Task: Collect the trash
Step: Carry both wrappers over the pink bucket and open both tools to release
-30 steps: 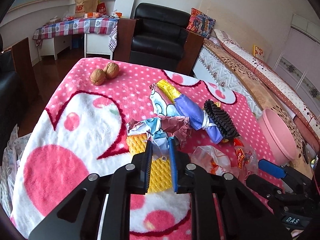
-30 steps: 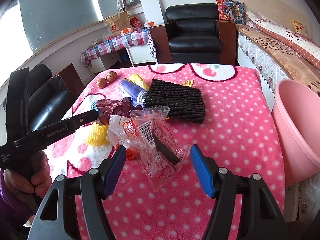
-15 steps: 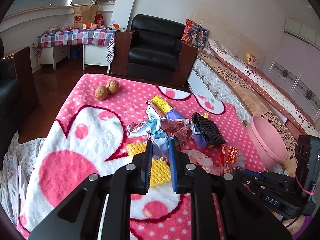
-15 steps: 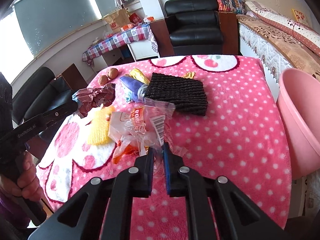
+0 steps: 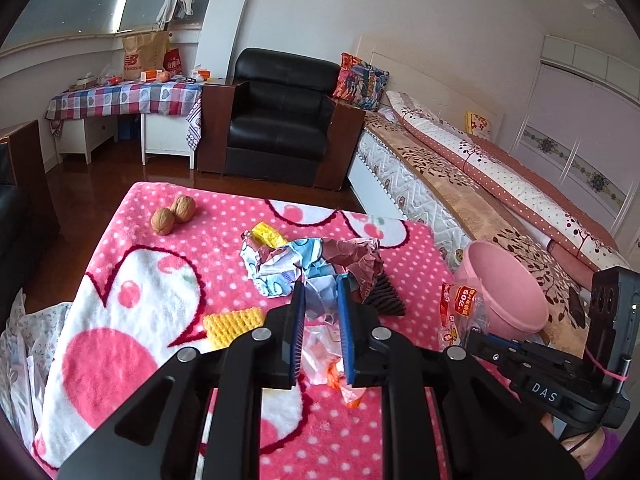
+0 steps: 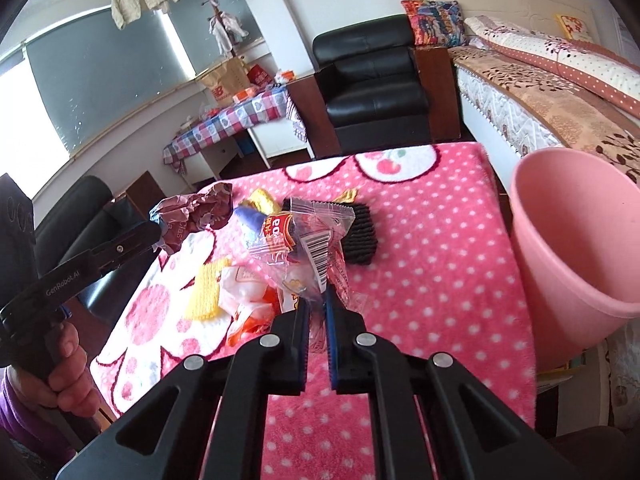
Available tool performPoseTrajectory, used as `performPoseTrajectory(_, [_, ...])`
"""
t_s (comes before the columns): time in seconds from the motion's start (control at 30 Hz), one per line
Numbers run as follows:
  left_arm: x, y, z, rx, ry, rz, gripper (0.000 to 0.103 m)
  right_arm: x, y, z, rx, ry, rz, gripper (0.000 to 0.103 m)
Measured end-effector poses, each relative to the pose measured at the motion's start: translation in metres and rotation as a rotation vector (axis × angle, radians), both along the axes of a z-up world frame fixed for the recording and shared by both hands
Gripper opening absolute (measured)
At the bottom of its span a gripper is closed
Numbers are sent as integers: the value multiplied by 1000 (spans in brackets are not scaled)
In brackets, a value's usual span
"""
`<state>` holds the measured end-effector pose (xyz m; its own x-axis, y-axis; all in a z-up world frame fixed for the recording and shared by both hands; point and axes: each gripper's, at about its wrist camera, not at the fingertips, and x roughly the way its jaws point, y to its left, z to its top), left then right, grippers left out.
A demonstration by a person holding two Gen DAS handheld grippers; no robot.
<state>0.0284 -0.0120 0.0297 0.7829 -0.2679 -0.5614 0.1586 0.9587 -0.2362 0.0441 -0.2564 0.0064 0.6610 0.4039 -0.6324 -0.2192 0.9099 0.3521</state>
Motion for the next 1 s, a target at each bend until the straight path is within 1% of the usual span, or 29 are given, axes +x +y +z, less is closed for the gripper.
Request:
performPoseTrajectory(0.37, [9,-54,12,1,-37,-117,15,-4,-63,16,27,-46,-157,7])
performPoseTrajectory(0.63, [15,-107,19,12,-66,-233,15,-8,-112,24,33,-70,-278,7])
performPoseTrajectory(1.0, [30,-185,9,46,-57,-373,15,-9,-175,19,25,-76,-426,7])
